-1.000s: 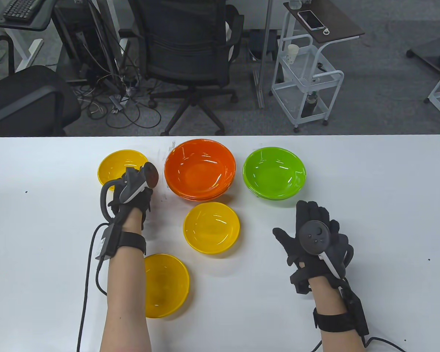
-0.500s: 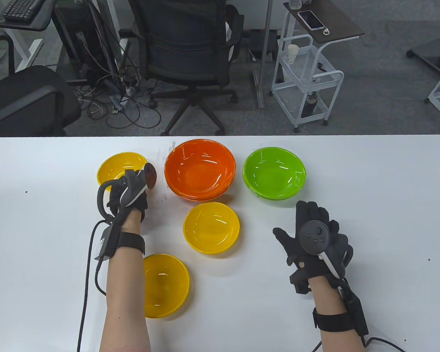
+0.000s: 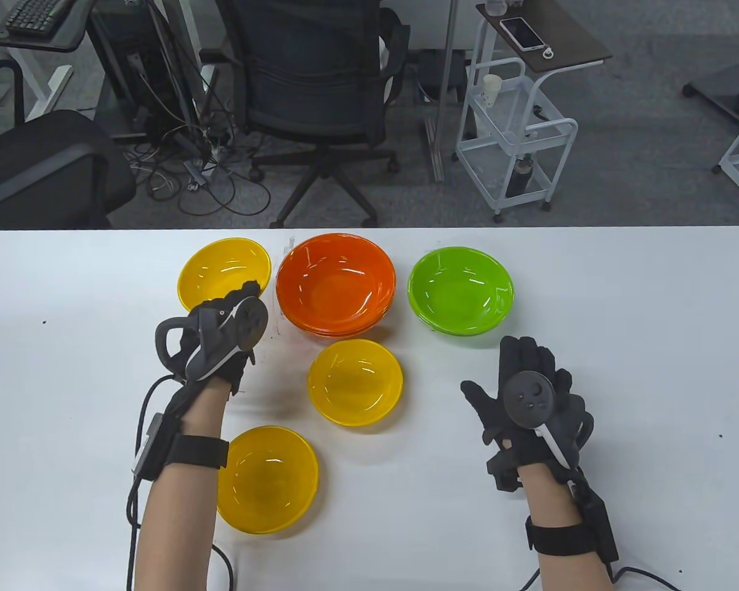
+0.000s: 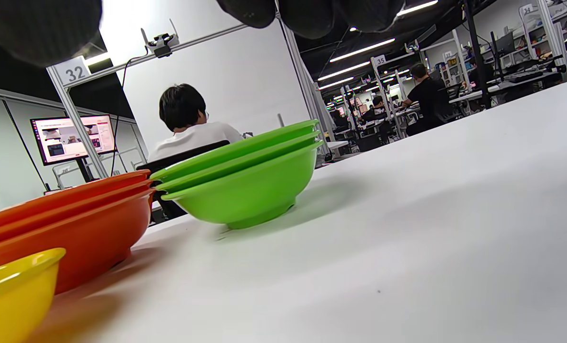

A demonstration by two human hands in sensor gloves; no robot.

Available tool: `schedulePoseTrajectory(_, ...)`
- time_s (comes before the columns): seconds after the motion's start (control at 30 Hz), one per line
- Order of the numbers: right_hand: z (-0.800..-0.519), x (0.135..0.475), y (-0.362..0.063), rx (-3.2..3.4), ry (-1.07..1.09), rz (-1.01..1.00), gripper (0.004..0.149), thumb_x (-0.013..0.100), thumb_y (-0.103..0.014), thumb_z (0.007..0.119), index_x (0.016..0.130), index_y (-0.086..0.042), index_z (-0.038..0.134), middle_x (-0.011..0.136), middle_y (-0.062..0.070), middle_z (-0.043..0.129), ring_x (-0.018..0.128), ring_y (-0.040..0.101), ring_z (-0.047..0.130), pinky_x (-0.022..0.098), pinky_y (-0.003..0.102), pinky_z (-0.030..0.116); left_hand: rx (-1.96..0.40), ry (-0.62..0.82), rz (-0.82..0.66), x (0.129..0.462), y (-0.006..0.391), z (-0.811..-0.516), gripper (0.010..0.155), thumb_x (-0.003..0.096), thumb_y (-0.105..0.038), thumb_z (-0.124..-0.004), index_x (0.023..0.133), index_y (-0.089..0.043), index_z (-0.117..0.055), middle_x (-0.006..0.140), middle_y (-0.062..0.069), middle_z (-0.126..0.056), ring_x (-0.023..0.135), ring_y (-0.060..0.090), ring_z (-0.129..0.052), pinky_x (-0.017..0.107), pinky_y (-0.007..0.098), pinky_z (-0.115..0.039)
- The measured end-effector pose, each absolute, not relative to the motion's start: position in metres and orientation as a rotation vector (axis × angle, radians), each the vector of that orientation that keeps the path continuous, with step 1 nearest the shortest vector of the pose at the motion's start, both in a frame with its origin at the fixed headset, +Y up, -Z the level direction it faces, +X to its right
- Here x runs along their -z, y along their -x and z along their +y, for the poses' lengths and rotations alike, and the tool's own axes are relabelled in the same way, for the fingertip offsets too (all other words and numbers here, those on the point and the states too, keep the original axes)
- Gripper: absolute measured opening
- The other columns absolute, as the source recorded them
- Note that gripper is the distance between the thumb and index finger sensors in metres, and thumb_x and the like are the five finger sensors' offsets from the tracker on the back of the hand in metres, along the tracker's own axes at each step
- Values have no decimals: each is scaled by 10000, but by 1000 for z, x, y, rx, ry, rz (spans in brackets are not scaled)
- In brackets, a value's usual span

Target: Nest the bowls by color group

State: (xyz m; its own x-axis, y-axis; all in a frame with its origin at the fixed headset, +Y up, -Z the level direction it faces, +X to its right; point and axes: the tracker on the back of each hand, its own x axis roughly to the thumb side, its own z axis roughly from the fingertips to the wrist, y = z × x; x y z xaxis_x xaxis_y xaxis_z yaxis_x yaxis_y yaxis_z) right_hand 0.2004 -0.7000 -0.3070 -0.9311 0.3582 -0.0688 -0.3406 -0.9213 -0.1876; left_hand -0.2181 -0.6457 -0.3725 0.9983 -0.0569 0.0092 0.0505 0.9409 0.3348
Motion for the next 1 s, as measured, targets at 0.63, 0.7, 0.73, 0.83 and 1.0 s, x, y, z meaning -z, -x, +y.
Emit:
schedulePoseTrajectory(0.63, -703, 308, -206, -2737, 180, -235, 909, 361, -689, 691, 1061, -198, 382, 1127, 125, 377, 1035, 511, 399, 671, 703, 286, -49, -307, -512, 269, 115, -668, 475, 397, -357, -924, 868, -388, -869, 770, -160, -1075, 669, 60, -1141, 590, 296, -889)
schedulePoseTrajectory(0.7, -704, 308, -206, -2740, 184, -230, 908, 362, -689, 692, 1061, -198, 383, 1127, 125, 377, 1035, 512, 398, 671, 704, 285, -35, -279, -521, 267, 113, -673, 478, 396, -358, -925, 869, -387, -868, 771, -159, -1074, 666, 57, -1143, 588, 296, -891)
schedulePoseTrajectory(0.73, -705, 308, -207, -2741, 186, -228, 907, 361, -689, 692, 1061, -200, 385, 1126, 124, 378, 1034, 512, 399, 671, 704, 285, -31, -265, -535, 266, 112, -676, 477, 396, -360, -926, 868, -385, -869, 771, -159, -1074, 665, 60, -1144, 588, 297, -890)
schedulePoseTrajectory(0.83, -705, 309, -208, -2739, 192, -222, 910, 361, -687, 693, 1061, -196, 380, 1127, 124, 373, 1035, 513, 394, 671, 705, 283, -4, -243, -558, 264, 110, -683, 472, 393, -361, -929, 861, -385, -876, 768, -160, -1077, 669, 64, -1143, 591, 301, -888)
schedulePoseTrajectory(1.0, -706, 309, -211, -2731, 209, -219, 908, 362, -683, 696, 1060, -193, 383, 1128, 123, 370, 1034, 516, 389, 670, 707, 278, 24, -195, -577, 266, 108, -690, 462, 392, -366, -936, 851, -384, -886, 765, -157, -1080, 672, 70, -1141, 594, 309, -882)
